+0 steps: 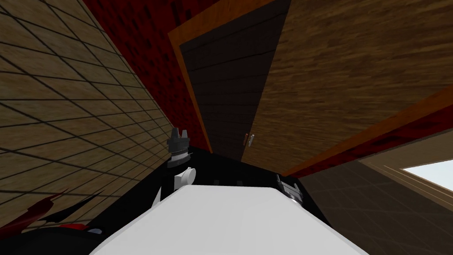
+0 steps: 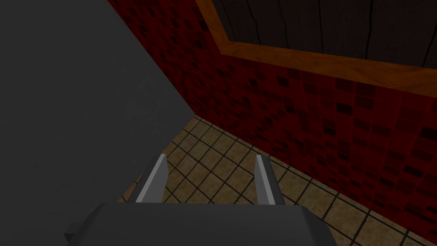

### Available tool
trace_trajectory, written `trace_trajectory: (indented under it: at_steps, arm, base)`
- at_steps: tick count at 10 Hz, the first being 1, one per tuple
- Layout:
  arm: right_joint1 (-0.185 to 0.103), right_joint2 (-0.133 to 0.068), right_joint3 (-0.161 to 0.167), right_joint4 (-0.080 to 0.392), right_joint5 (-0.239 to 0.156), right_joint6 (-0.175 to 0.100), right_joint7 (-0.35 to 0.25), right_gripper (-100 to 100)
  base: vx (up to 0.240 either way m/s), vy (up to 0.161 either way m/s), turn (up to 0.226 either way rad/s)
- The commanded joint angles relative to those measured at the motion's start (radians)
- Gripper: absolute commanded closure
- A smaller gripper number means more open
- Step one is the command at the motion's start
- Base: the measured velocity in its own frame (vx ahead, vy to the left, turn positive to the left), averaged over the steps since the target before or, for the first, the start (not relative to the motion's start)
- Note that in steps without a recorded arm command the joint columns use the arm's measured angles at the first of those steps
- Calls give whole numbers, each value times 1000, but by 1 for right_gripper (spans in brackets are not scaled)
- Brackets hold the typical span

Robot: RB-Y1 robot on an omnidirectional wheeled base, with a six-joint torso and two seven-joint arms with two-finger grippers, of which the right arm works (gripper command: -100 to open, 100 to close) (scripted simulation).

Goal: Pull the door open

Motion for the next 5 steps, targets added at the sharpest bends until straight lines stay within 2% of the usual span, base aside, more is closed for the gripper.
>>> trace_trajectory:
  at_steps: [1,5]
  arm:
    - [-18,0,5,-8,3,3,-6,-100]
    - [-78,15,29,-37,15,9,-11,-100]
  base:
    - [204,-32,105]
    - [200,-17,115]
